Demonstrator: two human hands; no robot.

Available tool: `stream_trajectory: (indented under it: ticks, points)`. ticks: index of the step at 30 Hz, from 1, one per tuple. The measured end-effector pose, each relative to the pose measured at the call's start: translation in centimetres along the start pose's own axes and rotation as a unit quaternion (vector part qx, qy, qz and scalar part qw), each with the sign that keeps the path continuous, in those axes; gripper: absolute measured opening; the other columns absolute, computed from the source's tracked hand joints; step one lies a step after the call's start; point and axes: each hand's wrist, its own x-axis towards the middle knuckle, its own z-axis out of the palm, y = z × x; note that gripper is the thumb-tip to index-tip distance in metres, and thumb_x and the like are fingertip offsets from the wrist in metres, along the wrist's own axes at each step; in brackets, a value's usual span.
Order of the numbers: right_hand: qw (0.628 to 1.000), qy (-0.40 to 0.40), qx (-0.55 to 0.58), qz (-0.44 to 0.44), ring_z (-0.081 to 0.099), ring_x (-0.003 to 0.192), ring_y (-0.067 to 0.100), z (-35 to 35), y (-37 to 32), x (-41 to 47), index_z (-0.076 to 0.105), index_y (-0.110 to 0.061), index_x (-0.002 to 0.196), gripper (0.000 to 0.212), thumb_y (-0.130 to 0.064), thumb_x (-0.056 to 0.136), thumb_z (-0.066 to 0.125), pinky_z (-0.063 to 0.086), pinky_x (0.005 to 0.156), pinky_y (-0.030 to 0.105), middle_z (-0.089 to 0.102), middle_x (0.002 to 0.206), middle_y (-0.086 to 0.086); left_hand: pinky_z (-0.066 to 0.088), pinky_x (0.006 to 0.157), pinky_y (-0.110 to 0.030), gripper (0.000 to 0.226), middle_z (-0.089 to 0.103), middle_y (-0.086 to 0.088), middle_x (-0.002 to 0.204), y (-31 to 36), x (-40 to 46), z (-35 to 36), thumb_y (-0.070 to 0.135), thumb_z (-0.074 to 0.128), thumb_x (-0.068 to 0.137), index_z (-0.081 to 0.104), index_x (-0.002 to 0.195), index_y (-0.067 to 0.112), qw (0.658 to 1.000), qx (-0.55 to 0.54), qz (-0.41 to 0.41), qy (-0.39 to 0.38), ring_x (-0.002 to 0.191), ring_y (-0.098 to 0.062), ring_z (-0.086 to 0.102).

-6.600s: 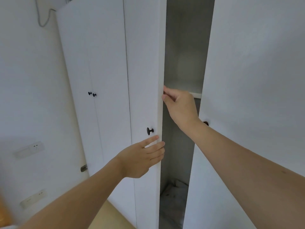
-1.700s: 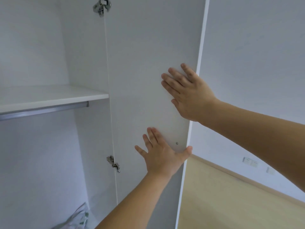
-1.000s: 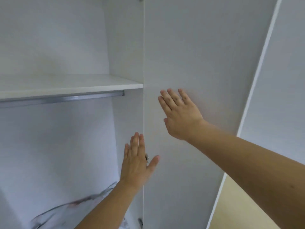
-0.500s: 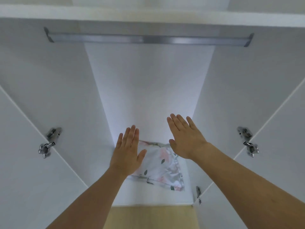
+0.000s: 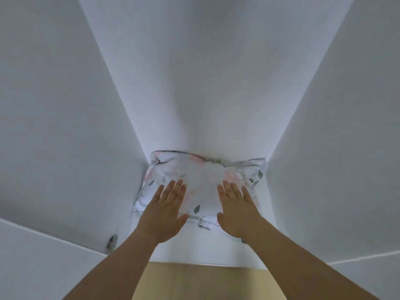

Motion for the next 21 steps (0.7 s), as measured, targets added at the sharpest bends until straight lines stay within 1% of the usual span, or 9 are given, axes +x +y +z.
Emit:
stream_trajectory:
  ticks: [2, 3, 6, 7, 9, 11, 14, 17, 21]
  points:
    - [1.0, -0.028, -0.001, -0.008, -0.013, 0.149, 0.026, 6.1, 0.5, 3.9, -0.01, -0.011, 0.154, 0.073, -0.037, 0.1, 0.033, -0.008, 0.12, 0.047, -0.017, 0.161, 0.008, 0.011, 0.114, -0.042, 0.07, 0.038, -0.013, 0.152, -0.4, 1.4, 6.7, 0.039, 0.038, 0.084, 0.033, 0.145, 0.006, 1.0, -0.001, -0.002, -0.023, 0.142, -0.025, 0.024]
    - [0.999, -0.034, 0.002, -0.004, -0.012, 0.149, 0.026, 10.3, 0.9, 6.5, -0.009, -0.012, 0.154, 0.073, -0.036, 0.1, 0.033, -0.007, 0.12, 0.048, -0.016, 0.162, 0.007, 0.008, 0.117, -0.043, 0.071, 0.034, -0.013, 0.154, -1.0, 2.2, 11.4, 0.03, 0.038, 0.081, 0.026, 0.146, 0.006, 0.999, 0.015, -0.02, -0.042, 0.143, -0.025, 0.017]
    - [0.999, -0.052, -0.014, -0.002, -0.011, 0.149, 0.027, 19.8, 1.8, 13.3, -0.009, -0.011, 0.154, 0.072, -0.032, 0.099, 0.033, -0.006, 0.12, 0.05, -0.015, 0.162, 0.007, -0.008, 0.119, -0.044, 0.078, -0.015, -0.009, 0.159, -2.9, 4.8, 22.1, 0.011, 0.033, 0.085, -0.011, 0.15, 0.01, 0.992, 0.07, -0.065, -0.081, 0.146, -0.026, -0.016]
    - [0.998, -0.054, -0.018, 0.0, -0.012, 0.149, 0.027, 23.0, 2.0, 15.4, -0.009, -0.011, 0.154, 0.073, -0.032, 0.099, 0.034, -0.006, 0.12, 0.051, -0.016, 0.162, 0.008, -0.01, 0.119, -0.045, 0.081, -0.025, -0.007, 0.156, -3.2, 5.7, 25.3, 0.01, 0.033, 0.087, -0.02, 0.148, 0.011, 0.986, 0.081, -0.075, -0.122, 0.146, -0.026, -0.02]
    - [0.999, -0.047, -0.027, 0.002, -0.015, 0.148, 0.029, 27.8, 2.5, 18.9, -0.011, -0.01, 0.153, 0.074, -0.035, 0.099, 0.033, -0.008, 0.12, 0.051, -0.02, 0.16, 0.01, -0.009, 0.119, -0.045, 0.084, -0.029, -0.005, 0.156, -4.3, 7.8, 30.2, 0.009, 0.035, 0.088, -0.029, 0.141, 0.013, 0.984, 0.09, -0.075, -0.131, 0.146, -0.026, -0.022]
    - [0.999, -0.037, -0.029, 0.006, -0.018, 0.147, 0.032, 31.8, 2.5, 22.1, -0.014, -0.01, 0.153, 0.078, -0.04, 0.099, 0.034, -0.009, 0.119, 0.051, -0.024, 0.159, 0.013, -0.008, 0.12, -0.045, 0.088, -0.028, -0.005, 0.158, -5.6, 9.6, 34.6, 0.008, 0.038, 0.087, -0.029, 0.144, 0.015, 0.986, 0.083, -0.073, -0.127, 0.146, -0.026, -0.023]
    - [0.999, -0.047, -0.012, 0.016, -0.02, 0.146, 0.036, 35.9, 2.7, 25.1, -0.017, -0.011, 0.152, 0.086, -0.051, 0.097, 0.036, -0.007, 0.119, 0.052, -0.026, 0.157, 0.016, -0.006, 0.12, -0.045, 0.093, -0.024, -0.005, 0.159, -7.2, 11.3, 38.6, 0.01, 0.045, 0.085, -0.021, 0.151, 0.019, 0.986, 0.077, -0.069, -0.132, 0.146, -0.027, -0.021]
    - [0.998, -0.066, -0.011, 0.02, -0.018, 0.146, 0.037, 38.1, 2.6, 27.2, -0.017, -0.012, 0.152, 0.095, -0.061, 0.092, 0.038, -0.006, 0.119, 0.053, -0.025, 0.157, 0.017, 0.001, 0.121, -0.045, 0.09, -0.015, 0.0, 0.162, -8.5, 13.0, 41.1, 0.016, 0.048, 0.087, -0.014, 0.153, 0.022, 0.986, 0.049, -0.071, -0.146, 0.149, -0.028, -0.009]
    - [0.997, -0.077, -0.019, 0.023, -0.014, 0.147, 0.036, 39.7, 2.7, 29.4, -0.013, -0.014, 0.153, 0.096, -0.061, 0.09, 0.042, -0.005, 0.119, 0.052, -0.021, 0.159, 0.016, 0.011, 0.12, -0.038, 0.079, -0.002, 0.004, 0.163, -9.9, 15.1, 43.4, 0.025, 0.045, 0.091, -0.002, 0.155, 0.023, 0.986, -0.011, -0.055, -0.155, 0.149, -0.025, 0.003]
